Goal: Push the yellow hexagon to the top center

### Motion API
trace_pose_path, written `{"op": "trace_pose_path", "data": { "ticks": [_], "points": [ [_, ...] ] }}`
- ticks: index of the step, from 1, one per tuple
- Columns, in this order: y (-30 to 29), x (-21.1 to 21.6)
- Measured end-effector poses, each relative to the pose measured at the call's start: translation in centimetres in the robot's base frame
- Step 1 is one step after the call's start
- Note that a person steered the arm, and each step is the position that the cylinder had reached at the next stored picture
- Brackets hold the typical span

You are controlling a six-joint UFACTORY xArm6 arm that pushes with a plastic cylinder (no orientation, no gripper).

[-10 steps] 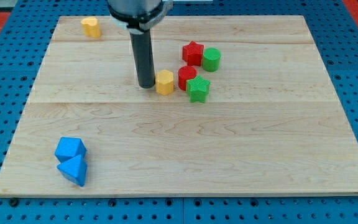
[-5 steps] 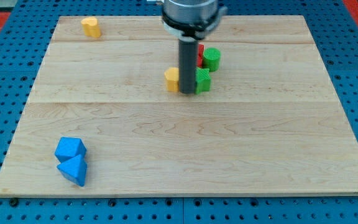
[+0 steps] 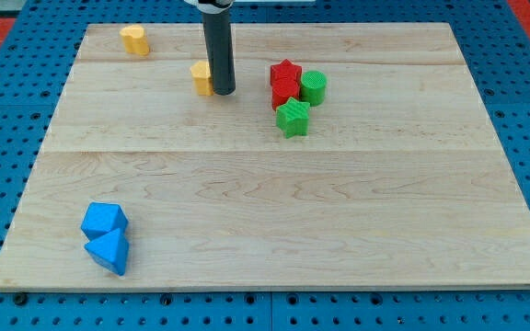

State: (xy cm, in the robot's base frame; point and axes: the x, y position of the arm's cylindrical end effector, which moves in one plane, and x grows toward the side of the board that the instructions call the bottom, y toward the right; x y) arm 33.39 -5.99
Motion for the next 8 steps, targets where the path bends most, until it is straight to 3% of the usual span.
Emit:
{"op": "trace_pose_path", "data": {
  "ticks": [7,8],
  "points": [
    [-0.1,-0.9],
    [0.0,3.2]
  ]
}}
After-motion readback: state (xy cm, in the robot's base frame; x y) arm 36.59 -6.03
